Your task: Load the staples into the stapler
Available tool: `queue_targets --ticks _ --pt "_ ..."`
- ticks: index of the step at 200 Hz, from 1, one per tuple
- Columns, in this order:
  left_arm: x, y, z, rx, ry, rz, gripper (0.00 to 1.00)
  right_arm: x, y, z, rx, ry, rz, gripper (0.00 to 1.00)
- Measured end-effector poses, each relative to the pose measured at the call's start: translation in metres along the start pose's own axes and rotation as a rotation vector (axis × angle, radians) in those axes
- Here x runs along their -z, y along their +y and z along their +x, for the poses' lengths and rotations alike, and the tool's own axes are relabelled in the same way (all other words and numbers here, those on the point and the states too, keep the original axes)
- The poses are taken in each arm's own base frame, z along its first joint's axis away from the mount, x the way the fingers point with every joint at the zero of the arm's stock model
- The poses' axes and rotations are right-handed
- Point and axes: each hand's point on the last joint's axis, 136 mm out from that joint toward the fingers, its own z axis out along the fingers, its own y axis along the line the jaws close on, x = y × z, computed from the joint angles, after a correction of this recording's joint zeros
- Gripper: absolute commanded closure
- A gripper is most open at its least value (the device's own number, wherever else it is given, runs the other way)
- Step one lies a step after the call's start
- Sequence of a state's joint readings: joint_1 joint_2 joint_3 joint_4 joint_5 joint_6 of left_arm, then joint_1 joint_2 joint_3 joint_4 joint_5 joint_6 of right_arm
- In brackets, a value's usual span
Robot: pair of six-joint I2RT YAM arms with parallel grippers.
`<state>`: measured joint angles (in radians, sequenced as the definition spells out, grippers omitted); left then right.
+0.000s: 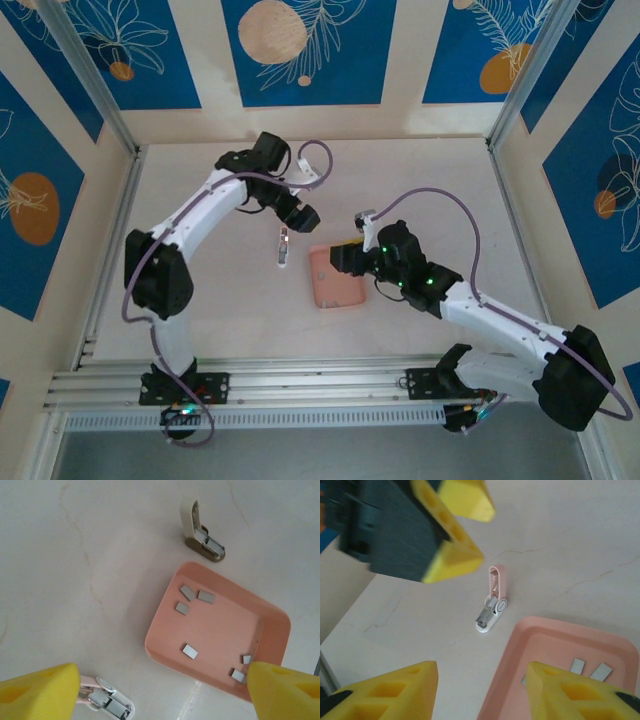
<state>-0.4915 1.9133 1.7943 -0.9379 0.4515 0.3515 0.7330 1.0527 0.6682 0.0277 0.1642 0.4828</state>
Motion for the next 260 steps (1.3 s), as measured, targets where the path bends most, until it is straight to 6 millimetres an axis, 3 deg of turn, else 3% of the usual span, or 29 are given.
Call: queue_targets --ticks 56,102,181,260 --pt "-0.031 0.039 -0.004 -0.046 0.089 0.06 0.15 0.004 0.009 0.002 0.013 0.005 -0.033 0.47" --pt "-0.039 0.055 0.022 -0.003 0.172 0.071 0.17 0.006 0.012 0.009 0.019 0.024 -0.04 0.46" --pt "-0.068 0.062 0.052 0.044 0.271 0.132 0.19 0.006 0.009 0.015 0.018 0.048 -0.028 0.46" --pt "-0.067 0.057 0.059 0.057 0.298 0.155 0.21 0.006 0.013 0.022 0.032 0.069 -0.03 0.45"
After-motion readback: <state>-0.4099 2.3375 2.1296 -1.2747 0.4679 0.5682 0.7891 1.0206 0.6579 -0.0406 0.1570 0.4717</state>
